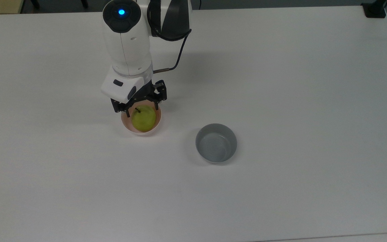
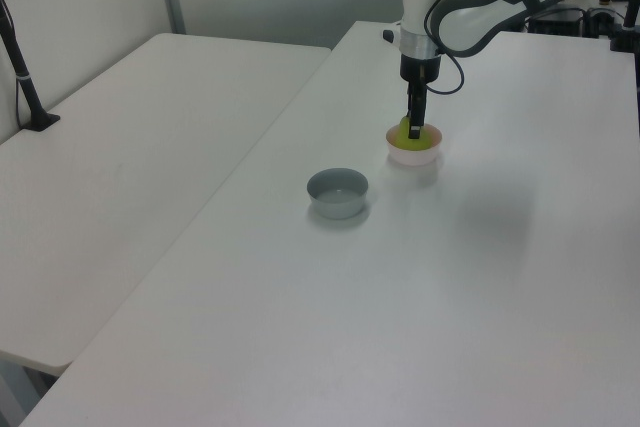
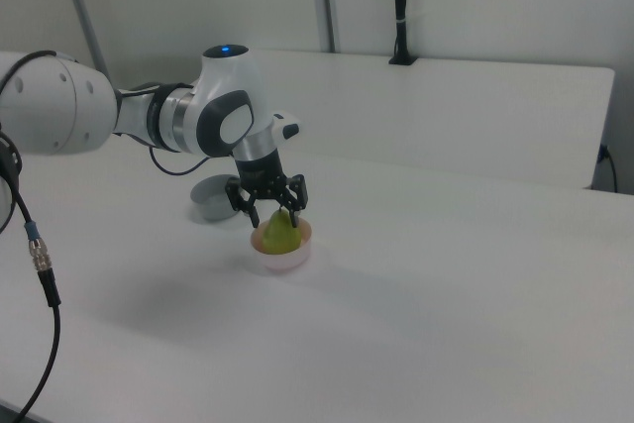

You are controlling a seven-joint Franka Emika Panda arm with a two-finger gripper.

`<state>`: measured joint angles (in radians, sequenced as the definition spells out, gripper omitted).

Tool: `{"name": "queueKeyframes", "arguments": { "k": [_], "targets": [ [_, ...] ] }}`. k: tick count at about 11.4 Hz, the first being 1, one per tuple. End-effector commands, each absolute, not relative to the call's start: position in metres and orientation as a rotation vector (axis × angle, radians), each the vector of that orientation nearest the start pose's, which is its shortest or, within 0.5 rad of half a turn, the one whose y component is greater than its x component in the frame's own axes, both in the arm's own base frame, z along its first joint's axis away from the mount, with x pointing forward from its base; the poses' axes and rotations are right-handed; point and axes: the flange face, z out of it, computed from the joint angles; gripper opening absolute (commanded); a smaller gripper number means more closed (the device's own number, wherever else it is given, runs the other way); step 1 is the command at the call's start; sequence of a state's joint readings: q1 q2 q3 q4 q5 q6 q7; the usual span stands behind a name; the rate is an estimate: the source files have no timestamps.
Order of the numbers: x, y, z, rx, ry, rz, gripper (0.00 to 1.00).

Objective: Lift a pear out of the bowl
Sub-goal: 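Lower the open gripper over the pear and close on it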

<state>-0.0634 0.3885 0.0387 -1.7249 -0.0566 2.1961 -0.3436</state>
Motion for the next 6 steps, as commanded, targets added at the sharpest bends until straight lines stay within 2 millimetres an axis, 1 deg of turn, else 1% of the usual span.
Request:
{"name": "queueKeyframes", "arguments": {
  "k": [1, 2, 3, 4, 6],
  "targets": [
    [0.6601, -0.0179, 0.3575, -3.15, -0.581, -0.141, 0.41],
    [0.6608, -0.0188, 0.3571, -3.152, -0.58, -0.163, 0.25],
    [0.6603, -0.0187, 0.3556, -3.151, -0.58, -0.166, 0.11],
    [0.6602, -0.0187, 0.3566, -3.152, -0.58, -0.168, 0.05],
    [0.66, -0.0197, 0.3575, -3.152, -0.578, -0.168, 0.04]
  ]
}}
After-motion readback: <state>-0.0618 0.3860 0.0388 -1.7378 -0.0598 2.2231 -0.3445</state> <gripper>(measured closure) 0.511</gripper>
